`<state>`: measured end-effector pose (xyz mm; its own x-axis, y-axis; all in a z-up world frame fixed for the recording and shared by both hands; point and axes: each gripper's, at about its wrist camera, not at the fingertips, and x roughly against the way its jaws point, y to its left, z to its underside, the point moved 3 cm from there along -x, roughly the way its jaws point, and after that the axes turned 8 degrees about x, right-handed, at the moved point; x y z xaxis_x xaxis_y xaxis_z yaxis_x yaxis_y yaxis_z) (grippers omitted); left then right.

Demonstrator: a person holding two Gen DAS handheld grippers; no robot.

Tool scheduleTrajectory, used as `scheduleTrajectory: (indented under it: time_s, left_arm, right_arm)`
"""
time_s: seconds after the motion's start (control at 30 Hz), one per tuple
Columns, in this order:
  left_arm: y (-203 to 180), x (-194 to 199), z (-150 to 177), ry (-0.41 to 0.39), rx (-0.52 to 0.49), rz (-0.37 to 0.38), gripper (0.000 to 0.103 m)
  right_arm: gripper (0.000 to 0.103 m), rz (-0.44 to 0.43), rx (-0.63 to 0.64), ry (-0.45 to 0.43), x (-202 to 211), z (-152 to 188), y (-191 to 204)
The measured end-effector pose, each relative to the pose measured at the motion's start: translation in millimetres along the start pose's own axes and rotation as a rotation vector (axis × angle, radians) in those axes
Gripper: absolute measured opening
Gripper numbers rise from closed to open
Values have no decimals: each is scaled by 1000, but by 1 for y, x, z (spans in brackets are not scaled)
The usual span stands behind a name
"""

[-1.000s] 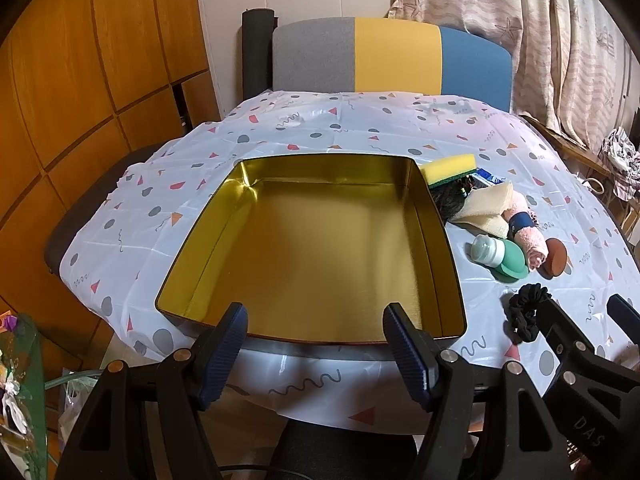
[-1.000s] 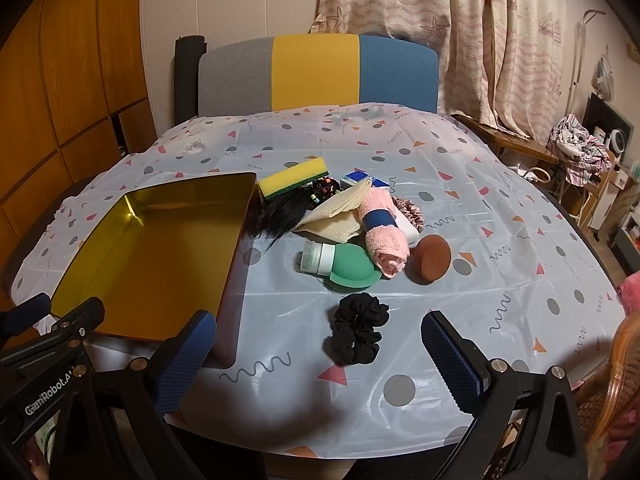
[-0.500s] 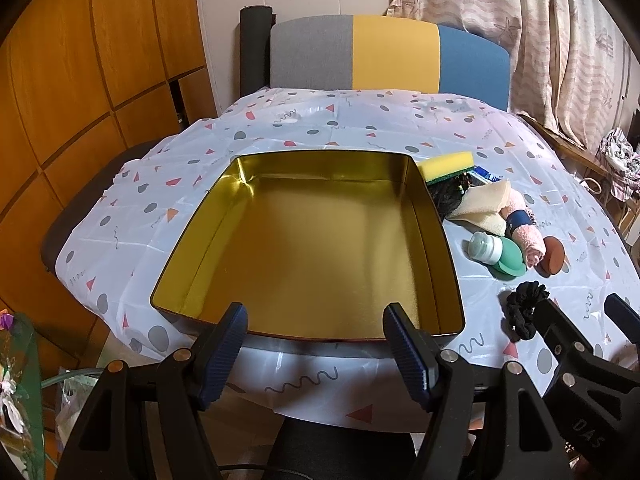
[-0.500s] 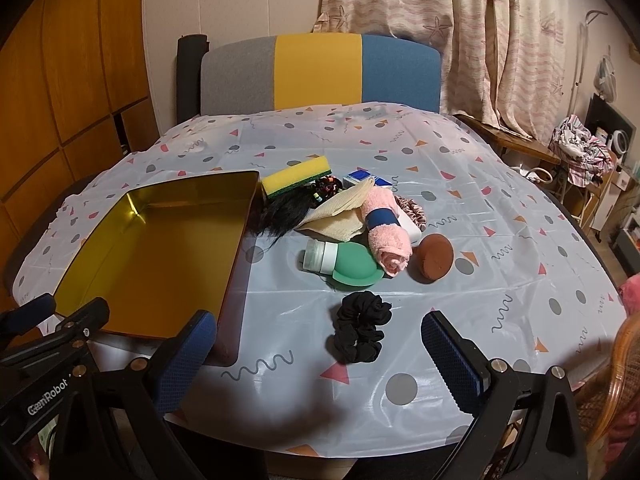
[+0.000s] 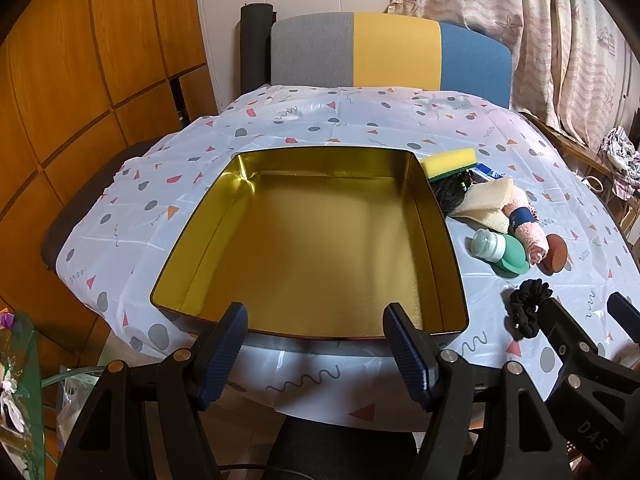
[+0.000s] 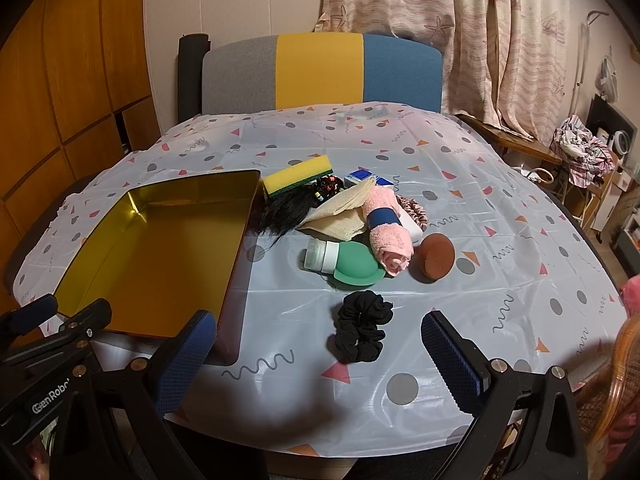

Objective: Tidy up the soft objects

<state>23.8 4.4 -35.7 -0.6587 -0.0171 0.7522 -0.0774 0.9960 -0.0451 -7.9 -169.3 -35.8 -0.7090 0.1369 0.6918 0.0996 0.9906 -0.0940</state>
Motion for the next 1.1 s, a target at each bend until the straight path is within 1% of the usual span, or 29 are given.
scheduleTrajectory:
  time_s: [0.4,0.6,0.73,0.8,0.9,0.97,1.03,1.1]
  left_arm:
    - [-1,-1,1,0,-5,2,71]
    - [-5,-4,4,20,-22,20,71]
    - [-9,-8,7,42,-30,47,71]
    - [-12,-9,8,56,-35,78,71]
    - [-19,-9,12,86,-47,177,71]
    - [-27,-9,16,109,-54,267,71]
    - [-34,-9,21,134,-64,334,71]
    - [-41,-9,24,152,-84,364,71]
  right_arm:
    - [103,0,2,2,-1,1,1]
    - [103,-4,-2,14,-4,3,-2]
    - [103,-17,-13,19,-5,3,-7]
    - [103,-34,-29,27,-7,5,-11]
    - [103,-38,-49,36,-11,6,-22]
    - [103,-26,-77,47,-16,7,-35]
    - [103,-5,-117,53,-21,9,-52]
    - [103,23,-154,60,-27,11,-71]
